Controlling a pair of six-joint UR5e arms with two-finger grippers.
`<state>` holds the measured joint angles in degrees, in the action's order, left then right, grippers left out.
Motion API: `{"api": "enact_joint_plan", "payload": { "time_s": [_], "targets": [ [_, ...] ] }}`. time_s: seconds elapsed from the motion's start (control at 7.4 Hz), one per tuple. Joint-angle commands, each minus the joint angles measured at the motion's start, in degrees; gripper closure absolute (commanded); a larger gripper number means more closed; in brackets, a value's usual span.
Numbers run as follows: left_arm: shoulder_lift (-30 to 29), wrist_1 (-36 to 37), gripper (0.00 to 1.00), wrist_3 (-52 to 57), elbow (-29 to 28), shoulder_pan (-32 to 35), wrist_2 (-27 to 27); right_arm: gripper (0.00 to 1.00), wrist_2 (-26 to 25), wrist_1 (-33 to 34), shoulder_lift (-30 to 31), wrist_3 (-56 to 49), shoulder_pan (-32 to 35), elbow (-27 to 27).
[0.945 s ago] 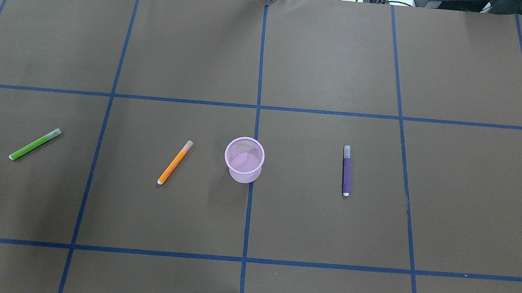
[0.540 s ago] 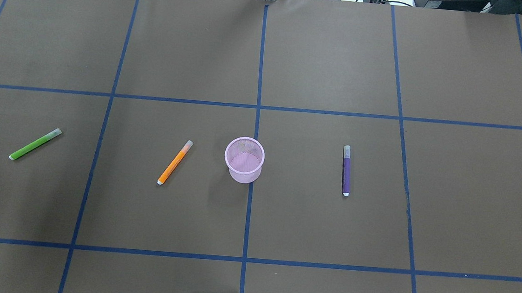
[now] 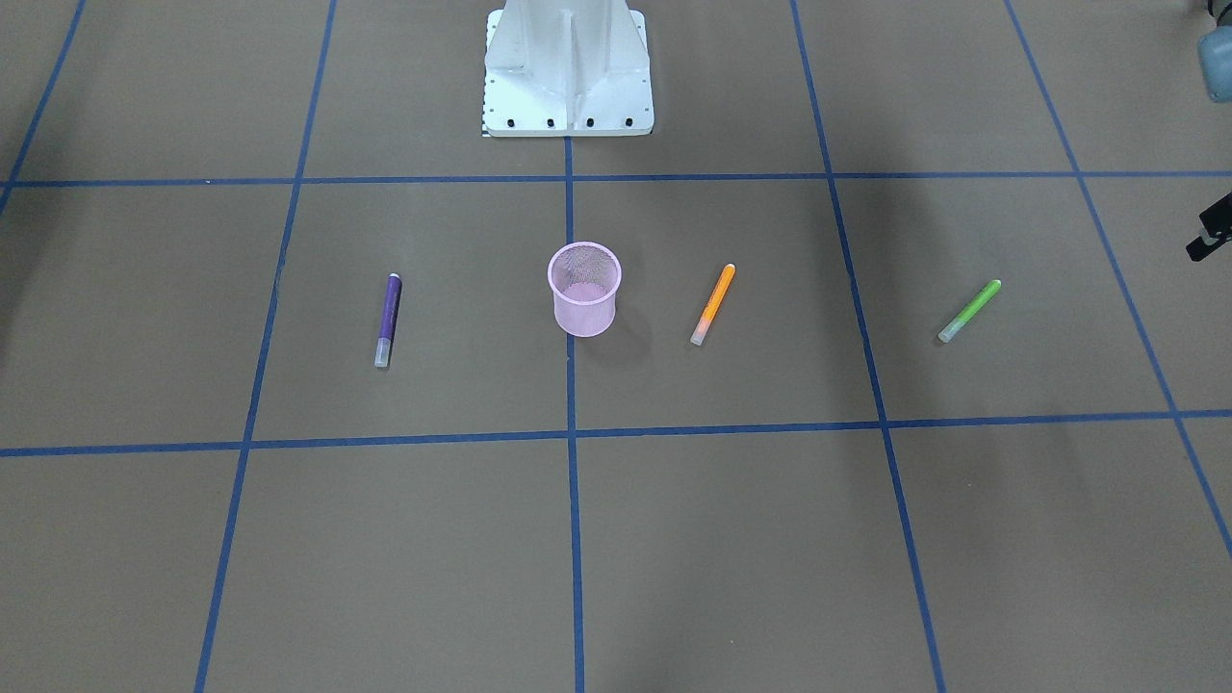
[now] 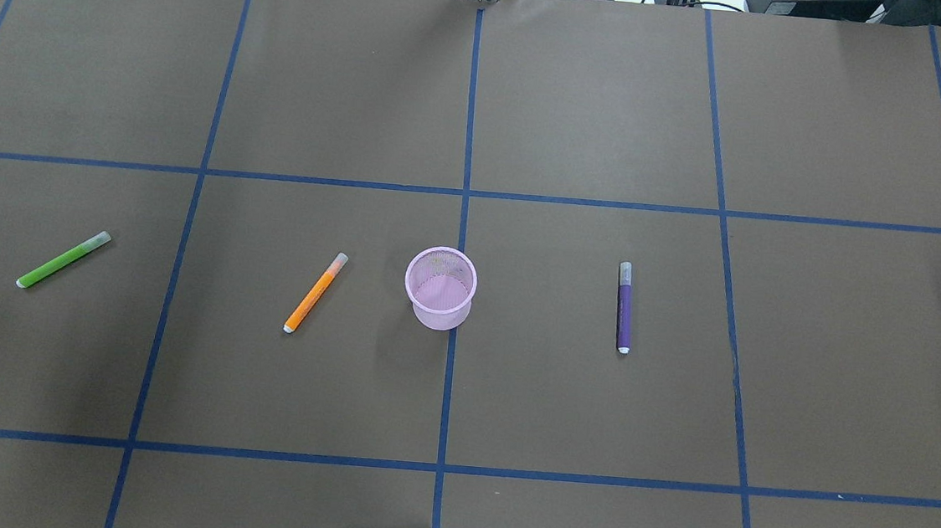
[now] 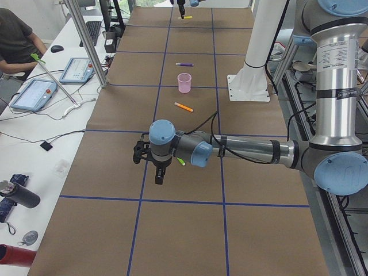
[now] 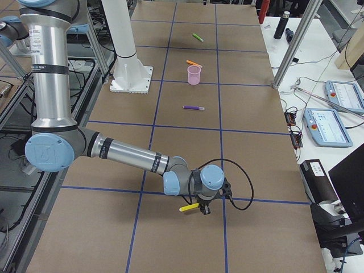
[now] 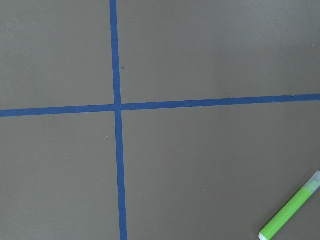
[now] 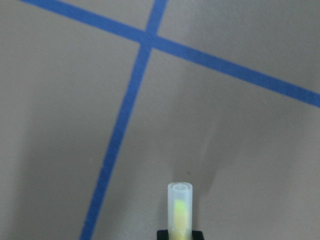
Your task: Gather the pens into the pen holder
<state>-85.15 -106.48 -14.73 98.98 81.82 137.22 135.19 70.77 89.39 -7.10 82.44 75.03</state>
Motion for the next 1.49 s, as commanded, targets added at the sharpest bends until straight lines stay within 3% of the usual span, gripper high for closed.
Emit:
{"api": "enact_joint_plan", "payload": {
  "time_s": [0.0,0.14,0.27,0.54,0.68,0.95,1.08,1.22,1.35],
  "targets": [
    [-0.54,-5.73,0.00,-1.95,0.16,-0.87,3.90,1.00,0.42,0.42,-0.09,13.98,-1.30,8.42],
    [-2.72,-7.15,0.00,-7.10,0.60,-3.13,4.28,1.00,0.08,0.42,-0.09,19.52,-2.45,12.38],
    [-3.52,-12.99,0.00,-13.16,0.69,-6.72,3.68,1.00,-0.36,0.34,-0.18,25.49,-4.37,16.42],
    [-9.21,-14.63,0.04,-23.46,0.69,-13.05,3.50,1.00,-4.29,0.34,-0.27,39.45,-9.12,25.99],
    [-12.11,-14.63,0.05,-23.41,0.60,-16.48,2.28,1.00,-6.58,0.42,-0.27,45.44,-11.58,30.22],
    [-17.05,-14.37,0.05,-24.20,0.78,-29.29,-10.25,1.00,-13.43,0.42,-2.80,57.75,-18.16,36.48],
    [-17.41,-14.02,0.04,-24.20,1.12,-31.70,-11.70,1.00,-15.12,0.51,-6.12,64.60,-20.63,37.89],
    [-20.20,-8.80,0.04,-24.12,1.65,-34.76,-11.71,1.00,-19.48,0.51,-8.77,69.71,-24.31,40.34],
    [-24.49,1.00,0.05,-23.77,3.13,-37.32,-11.80,1.00,-27.71,0.60,-10.71,73.59,-30.00,42.98]
  ]
}}
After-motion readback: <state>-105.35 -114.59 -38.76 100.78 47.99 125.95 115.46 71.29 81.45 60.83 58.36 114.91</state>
